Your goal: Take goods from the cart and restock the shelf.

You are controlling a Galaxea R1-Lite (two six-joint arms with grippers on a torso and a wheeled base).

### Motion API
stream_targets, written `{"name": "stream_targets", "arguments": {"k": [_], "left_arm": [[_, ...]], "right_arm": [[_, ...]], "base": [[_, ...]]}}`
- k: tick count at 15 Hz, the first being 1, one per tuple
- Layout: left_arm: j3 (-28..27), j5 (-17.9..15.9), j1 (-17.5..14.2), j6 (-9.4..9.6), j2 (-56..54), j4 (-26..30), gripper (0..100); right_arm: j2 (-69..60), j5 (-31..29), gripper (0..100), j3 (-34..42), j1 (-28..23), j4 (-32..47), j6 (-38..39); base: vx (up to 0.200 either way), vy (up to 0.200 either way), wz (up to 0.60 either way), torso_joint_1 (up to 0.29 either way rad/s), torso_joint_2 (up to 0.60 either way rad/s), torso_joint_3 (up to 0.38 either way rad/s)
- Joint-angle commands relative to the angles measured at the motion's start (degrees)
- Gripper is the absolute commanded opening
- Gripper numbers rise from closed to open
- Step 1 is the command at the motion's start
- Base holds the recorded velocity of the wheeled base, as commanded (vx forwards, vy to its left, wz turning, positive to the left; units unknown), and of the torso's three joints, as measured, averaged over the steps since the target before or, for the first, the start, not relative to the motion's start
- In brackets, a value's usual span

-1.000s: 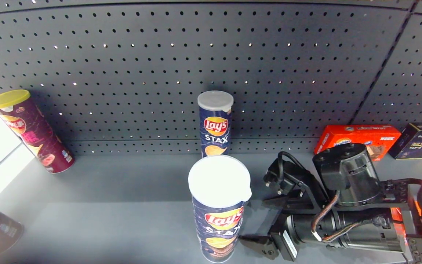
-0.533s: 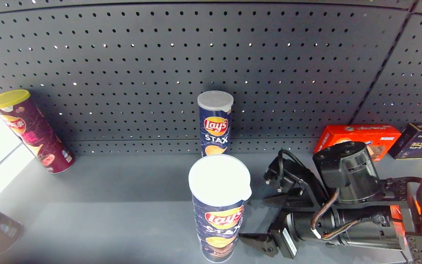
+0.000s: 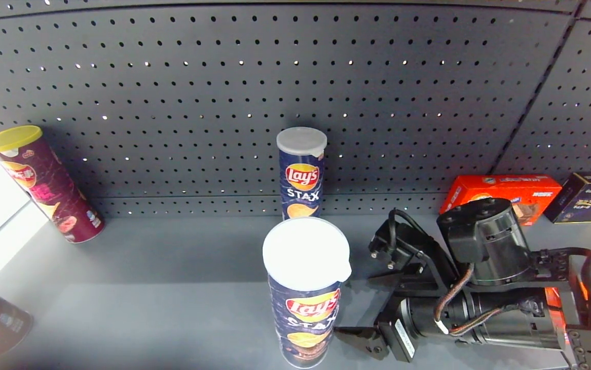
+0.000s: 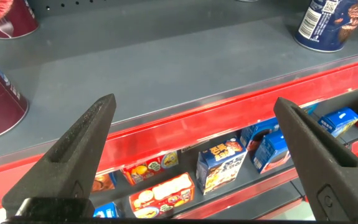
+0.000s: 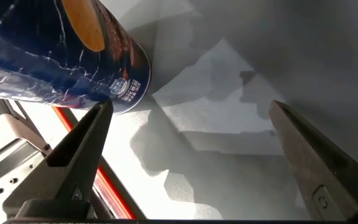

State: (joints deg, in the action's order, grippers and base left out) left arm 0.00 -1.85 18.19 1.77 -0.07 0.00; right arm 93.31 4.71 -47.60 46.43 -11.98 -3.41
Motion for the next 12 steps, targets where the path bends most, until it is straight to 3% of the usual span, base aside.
{"name": "stream_targets", "arguments": {"k": [1,9,12], "left_arm": [[0.0,0.0,0.0,-0.01,0.1,0.0,100],[0.0,0.7,0.0,-0.63,0.1,0.0,100],[0.0,0.7,0.0,-0.54,0.1,0.0,100]], "right_arm": [[0.1,0.0,100,-0.6,0.0,-0.1,0.0],[-3.5,-0.1,100,-1.0,-2.4,-0.2,0.1],[-16.7,0.0,100,-1.2,-11.4,-2.2,0.1]], "base": [[0.0,0.0,0.0,0.0,0.0,0.0],[0.0,0.0,0.0,0.0,0.0,0.0],[0.0,0.0,0.0,0.0,0.0,0.0]]}}
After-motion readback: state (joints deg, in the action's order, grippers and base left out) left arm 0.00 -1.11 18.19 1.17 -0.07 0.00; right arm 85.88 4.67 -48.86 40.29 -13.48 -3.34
